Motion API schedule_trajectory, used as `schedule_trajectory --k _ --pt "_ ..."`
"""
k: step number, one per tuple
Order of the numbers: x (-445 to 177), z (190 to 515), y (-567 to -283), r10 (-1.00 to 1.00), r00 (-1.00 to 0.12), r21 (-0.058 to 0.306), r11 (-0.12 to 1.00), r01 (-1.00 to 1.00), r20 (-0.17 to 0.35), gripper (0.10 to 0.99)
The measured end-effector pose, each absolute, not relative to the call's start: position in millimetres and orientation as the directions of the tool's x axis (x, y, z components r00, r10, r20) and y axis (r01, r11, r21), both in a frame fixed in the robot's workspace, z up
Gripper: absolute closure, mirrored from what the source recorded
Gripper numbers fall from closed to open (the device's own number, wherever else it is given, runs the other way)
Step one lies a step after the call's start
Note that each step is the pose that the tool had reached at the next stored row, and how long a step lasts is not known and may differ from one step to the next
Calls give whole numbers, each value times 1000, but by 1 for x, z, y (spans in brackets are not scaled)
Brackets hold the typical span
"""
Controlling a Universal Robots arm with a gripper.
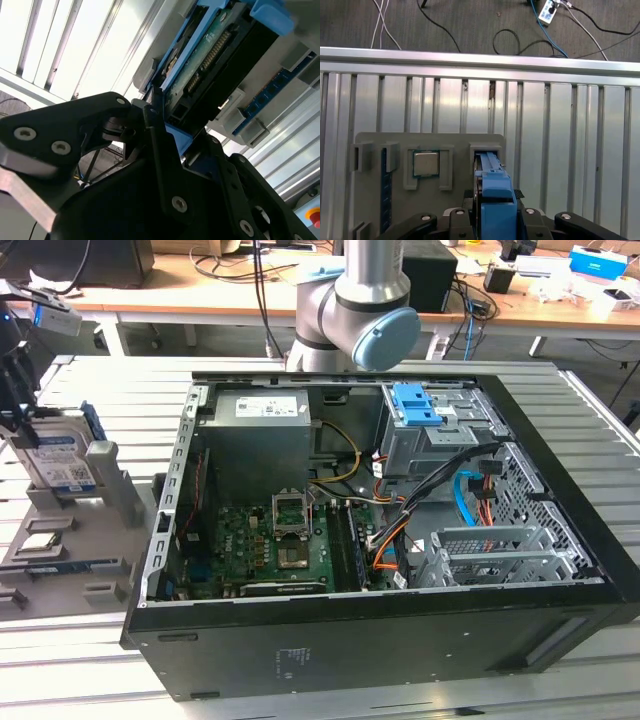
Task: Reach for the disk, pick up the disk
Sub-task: 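Pick up the disk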
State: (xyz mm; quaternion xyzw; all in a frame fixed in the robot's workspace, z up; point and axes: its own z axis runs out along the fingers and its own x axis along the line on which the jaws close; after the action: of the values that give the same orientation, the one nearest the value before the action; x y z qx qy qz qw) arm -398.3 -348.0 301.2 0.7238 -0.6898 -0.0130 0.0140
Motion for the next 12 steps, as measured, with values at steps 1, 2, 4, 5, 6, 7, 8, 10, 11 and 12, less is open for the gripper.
schedule_trajectory --k 1,2,4,5,6,7,8,10,11,12 --pt "-398 303 -348 -999 48 38 -48 -998 0 718" --pt "-398 303 -348 -999 48 38 -48 -998 0 718" --pt "-398 305 -348 -999 48 38 -48 -998 0 718" --pt "-398 305 -348 -999 48 38 -48 -998 0 718" --pt "-398 307 -348 -999 48 38 -48 -998 0 718" --pt "-398 309 -348 -999 48 38 -48 -998 0 718" --pt "-398 311 -348 -999 48 38 -48 -998 0 718" --pt "-398 313 -348 -999 48 38 -48 -998 0 718" --pt "-398 315 -348 -999 48 38 -48 -998 0 718" --pt "-398 317 -348 -999 48 38 -48 -998 0 718"
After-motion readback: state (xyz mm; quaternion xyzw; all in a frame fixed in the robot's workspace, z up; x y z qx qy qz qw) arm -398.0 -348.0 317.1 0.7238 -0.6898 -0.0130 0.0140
